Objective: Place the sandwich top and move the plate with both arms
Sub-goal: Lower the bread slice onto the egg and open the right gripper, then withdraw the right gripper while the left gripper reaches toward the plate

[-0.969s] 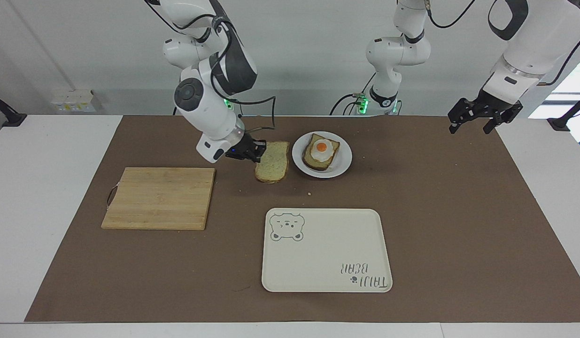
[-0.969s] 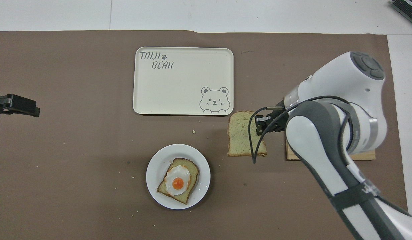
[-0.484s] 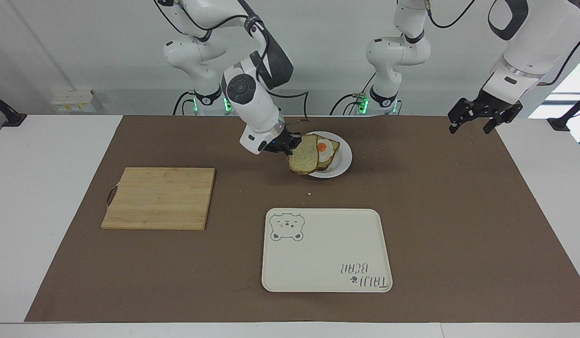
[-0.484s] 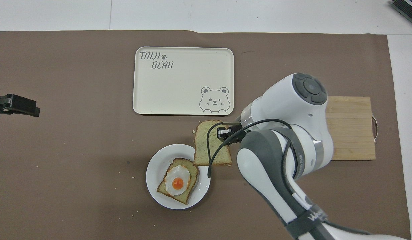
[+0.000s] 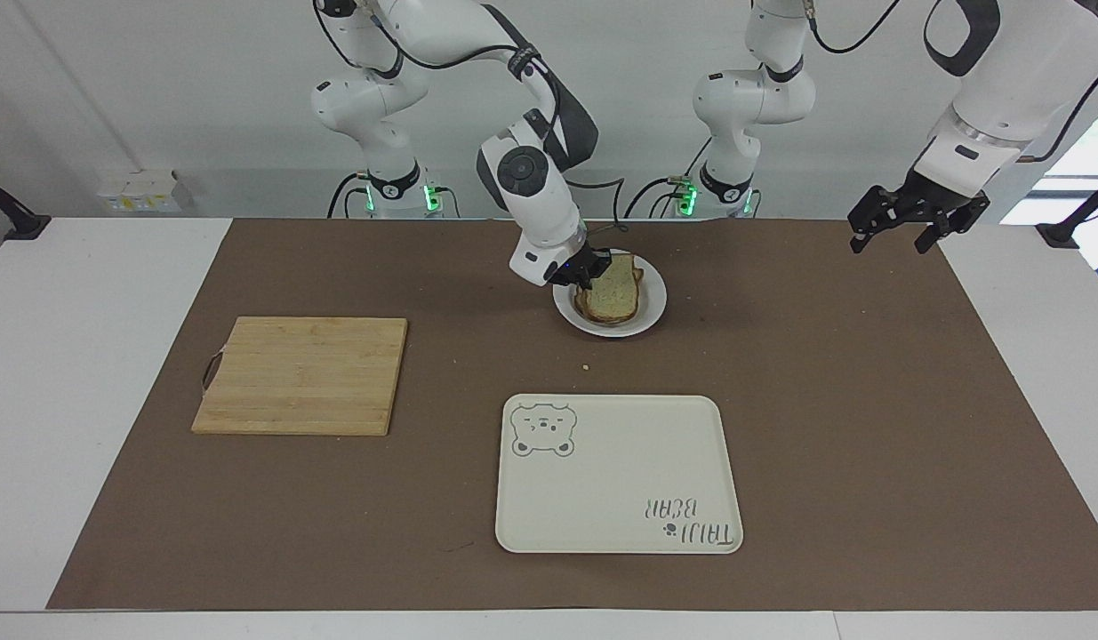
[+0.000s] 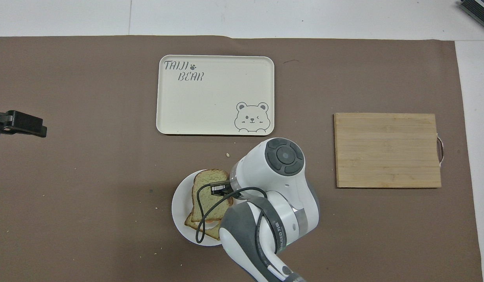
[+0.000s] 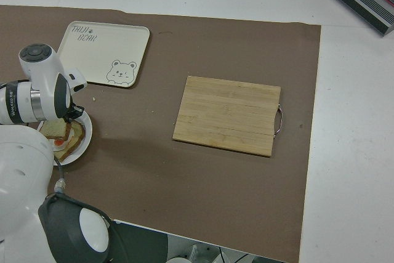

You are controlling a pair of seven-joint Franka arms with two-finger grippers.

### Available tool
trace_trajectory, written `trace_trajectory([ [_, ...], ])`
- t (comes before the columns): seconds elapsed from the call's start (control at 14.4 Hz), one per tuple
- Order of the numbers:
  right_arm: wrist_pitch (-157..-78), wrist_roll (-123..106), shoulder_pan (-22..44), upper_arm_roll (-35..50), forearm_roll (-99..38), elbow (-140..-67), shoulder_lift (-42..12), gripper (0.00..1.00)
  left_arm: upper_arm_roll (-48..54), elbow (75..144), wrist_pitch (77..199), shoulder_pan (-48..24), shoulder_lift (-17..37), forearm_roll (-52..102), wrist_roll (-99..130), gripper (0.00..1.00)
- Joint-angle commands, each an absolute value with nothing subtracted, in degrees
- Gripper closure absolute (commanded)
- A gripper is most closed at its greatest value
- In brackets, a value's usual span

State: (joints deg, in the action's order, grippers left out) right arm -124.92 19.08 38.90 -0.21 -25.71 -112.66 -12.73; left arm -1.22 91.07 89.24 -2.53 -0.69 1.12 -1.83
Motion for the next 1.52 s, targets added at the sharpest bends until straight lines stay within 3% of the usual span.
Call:
trace_trajectory([
  [0.0, -126.4, 19.2, 39.3, -0.4, -26.9, -114.7, -12.3, 1.0, -2.0, 90.1, 88.1, -3.4, -0.4, 0.4, -2.1, 0.0],
  [0.42, -129.0, 23.4, 40.1, -0.4, -27.0, -116.5, -13.3, 0.97, -1.9, 90.1, 88.2, -3.5, -0.4, 0.4, -2.1, 0.0],
  [0.48, -128.8, 24.3, 40.1, -0.4, -27.0, -116.5, -13.5, 0.59, -1.9, 90.1, 88.2, -3.5, -0.4, 0.4, -1.9, 0.0],
  [0.55, -128.8, 24.5, 39.9, -0.4, -27.0, -116.3, -13.6, 0.01, -1.9, 90.1, 88.2, -3.5, -0.4, 0.4, -1.8, 0.0],
  [0.83, -130.5, 24.6, 38.8, -1.3, -25.1, -113.6, -14.5, 0.0, -1.8, 90.1, 87.9, -3.7, -1.1, 0.4, -1.7, 0.0],
  [1.18, -129.8, 24.1, 31.4, -1.4, -15.4, -112.3, -10.6, 0.0, -1.9, 91.3, 88.9, -3.4, -1.3, 4.7, -1.8, 0.0],
  [1.45, -124.0, 23.5, 25.2, -1.1, -5.2, -110.3, -6.9, 0.0, -2.0, 94.7, 94.0, -3.4, -1.7, 9.0, -2.4, 0.0],
])
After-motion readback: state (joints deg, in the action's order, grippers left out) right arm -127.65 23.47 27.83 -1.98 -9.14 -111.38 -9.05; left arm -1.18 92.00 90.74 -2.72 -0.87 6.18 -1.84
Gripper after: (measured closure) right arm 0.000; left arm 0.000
